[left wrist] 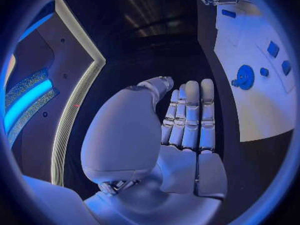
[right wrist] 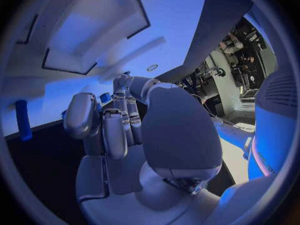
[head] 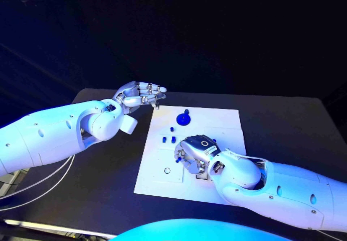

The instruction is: Assemble the parts on the task board

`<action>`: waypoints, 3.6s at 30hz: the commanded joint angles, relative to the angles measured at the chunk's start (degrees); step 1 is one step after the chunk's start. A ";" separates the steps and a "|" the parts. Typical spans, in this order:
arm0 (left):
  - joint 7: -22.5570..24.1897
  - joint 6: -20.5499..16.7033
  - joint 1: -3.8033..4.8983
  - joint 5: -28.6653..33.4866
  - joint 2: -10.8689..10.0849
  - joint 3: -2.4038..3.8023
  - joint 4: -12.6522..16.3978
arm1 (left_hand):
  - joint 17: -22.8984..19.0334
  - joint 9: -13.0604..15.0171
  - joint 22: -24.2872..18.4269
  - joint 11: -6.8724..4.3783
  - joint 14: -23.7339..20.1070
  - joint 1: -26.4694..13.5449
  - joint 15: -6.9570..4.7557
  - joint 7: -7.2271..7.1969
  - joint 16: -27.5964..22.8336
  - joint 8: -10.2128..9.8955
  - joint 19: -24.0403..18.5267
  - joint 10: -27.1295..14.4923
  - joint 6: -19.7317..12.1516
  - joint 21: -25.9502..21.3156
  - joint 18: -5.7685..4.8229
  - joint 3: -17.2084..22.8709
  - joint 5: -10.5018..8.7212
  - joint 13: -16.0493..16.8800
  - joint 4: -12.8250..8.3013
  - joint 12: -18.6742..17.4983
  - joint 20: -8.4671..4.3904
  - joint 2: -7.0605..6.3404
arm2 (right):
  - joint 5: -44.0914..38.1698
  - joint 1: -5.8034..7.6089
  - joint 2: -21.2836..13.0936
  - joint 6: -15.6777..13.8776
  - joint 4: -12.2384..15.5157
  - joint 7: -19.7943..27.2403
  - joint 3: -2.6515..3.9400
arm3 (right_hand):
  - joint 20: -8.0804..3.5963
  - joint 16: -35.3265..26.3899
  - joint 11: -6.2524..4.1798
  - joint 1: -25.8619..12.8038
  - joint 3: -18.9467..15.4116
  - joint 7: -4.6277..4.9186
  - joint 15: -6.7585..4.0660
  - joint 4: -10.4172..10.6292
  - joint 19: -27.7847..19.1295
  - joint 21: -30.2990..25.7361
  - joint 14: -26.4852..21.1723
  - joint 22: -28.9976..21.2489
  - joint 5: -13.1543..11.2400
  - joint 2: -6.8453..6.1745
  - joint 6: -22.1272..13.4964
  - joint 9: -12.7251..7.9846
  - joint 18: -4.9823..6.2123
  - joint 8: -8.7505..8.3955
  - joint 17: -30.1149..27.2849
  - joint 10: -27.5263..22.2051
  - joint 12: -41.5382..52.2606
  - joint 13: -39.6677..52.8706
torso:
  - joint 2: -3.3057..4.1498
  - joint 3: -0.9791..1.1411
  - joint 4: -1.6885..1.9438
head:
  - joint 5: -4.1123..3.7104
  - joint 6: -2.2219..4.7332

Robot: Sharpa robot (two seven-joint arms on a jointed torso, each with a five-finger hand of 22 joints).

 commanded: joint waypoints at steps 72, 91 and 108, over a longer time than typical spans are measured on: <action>-0.46 2.00 0.02 -0.40 -0.39 -0.12 0.23 | -0.16 -0.04 -0.15 0.19 -0.39 0.12 0.27 0.43 -0.56 0.35 -0.10 -0.60 -0.26 -0.39 0.77 -0.06 0.13 -0.09 -0.53 0.24 0.14 0.64 | 10.60 6.69 -14.74 9.58 3.79 1.62 2.14 | 2.71 -2.33 2.19 7.64 -37.34 0.49 2.50 14.14 -2.72 -14.25 0.94 -2.42 5.20 -0.03 -7.58 -3.69 0.83 -8.20 -6.79 -18.13 5.43 -2.22 | -0.22 0.00 -0.11 | -1.86 1.92; -0.54 2.00 0.02 -0.40 -0.50 -0.13 0.26 | -0.17 -0.05 -0.17 0.21 -0.38 0.03 0.29 0.45 -0.61 0.39 -0.10 -0.59 -0.25 -0.43 0.76 -0.09 0.12 -0.10 -0.50 0.27 0.15 0.71 | 9.74 6.51 -12.60 5.92 1.33 1.48 1.93 | 1.67 -1.25 0.84 8.74 -21.74 1.09 1.25 14.15 -0.02 -9.05 1.74 0.78 -1.31 2.52 -2.09 -4.33 -0.04 -7.23 -5.18 -11.26 7.59 -2.26 | -0.13 0.08 -0.14 | -1.88 1.72; -0.69 2.15 0.02 -0.40 -0.43 -0.13 0.19 | -0.17 -0.05 -0.17 0.21 -0.38 0.03 0.29 0.45 -0.61 0.39 -0.10 -0.59 -0.25 -0.43 0.76 -0.09 0.12 -0.10 -0.50 0.27 0.15 0.71 | 7.95 6.29 -12.61 1.43 2.02 0.75 1.90 | -0.33 -0.43 -1.68 6.49 -7.97 -0.43 -0.81 8.46 1.29 -5.03 2.19 3.78 -4.35 1.79 1.37 0.71 -0.70 -2.40 -3.78 -0.85 6.65 -0.18 | -0.20 0.04 -0.14 | -1.95 1.65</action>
